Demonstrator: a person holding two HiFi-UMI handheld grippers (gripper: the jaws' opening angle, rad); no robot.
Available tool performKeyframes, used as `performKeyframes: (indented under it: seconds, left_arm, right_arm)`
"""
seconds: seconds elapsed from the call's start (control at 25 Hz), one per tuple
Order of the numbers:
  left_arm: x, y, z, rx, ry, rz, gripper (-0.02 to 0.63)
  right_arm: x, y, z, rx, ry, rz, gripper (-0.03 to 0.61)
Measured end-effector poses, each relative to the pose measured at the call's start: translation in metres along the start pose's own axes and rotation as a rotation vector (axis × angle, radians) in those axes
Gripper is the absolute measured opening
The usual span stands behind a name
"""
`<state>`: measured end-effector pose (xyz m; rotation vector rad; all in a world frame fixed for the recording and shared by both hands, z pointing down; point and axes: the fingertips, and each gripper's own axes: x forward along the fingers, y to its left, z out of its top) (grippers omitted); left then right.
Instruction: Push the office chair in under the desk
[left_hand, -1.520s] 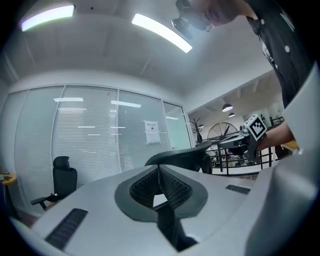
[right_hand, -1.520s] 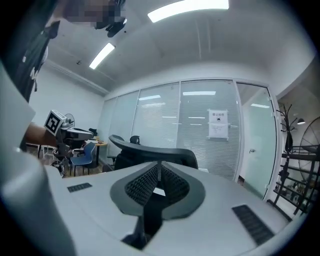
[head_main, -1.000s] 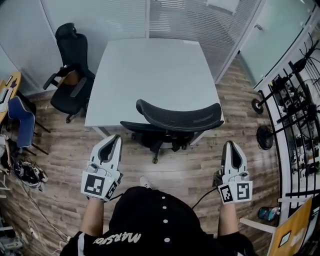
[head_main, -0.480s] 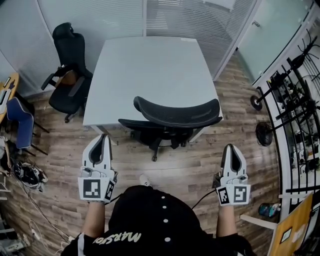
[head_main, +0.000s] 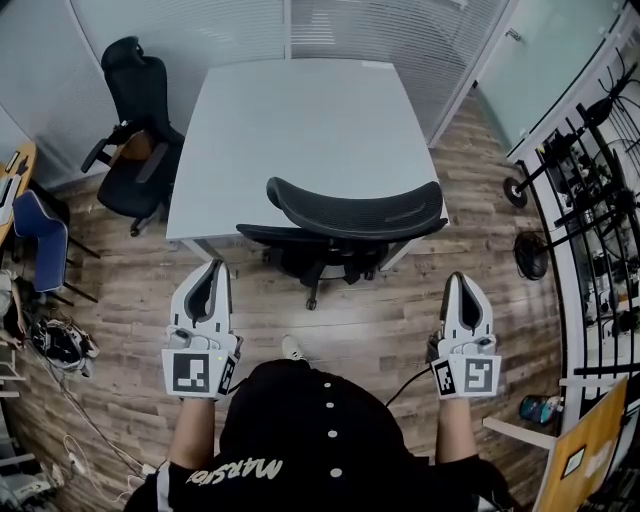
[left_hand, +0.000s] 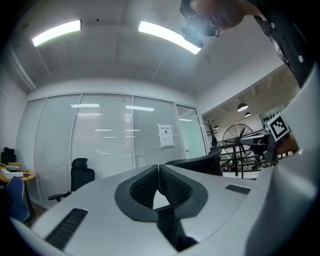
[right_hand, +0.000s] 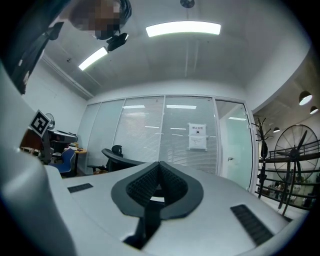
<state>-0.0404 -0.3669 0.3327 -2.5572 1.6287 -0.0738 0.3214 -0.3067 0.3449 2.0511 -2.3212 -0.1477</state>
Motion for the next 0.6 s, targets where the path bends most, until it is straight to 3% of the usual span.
performKeyframes:
  seconds: [0.6]
  left_arm:
    - [0.0093,-0.0078,-0.0057,0.040,0.022,-0.026,0.023]
  right_arm:
    - [0.0079,0.0040,0.0021,-0.009,0.003,0.026,0.028]
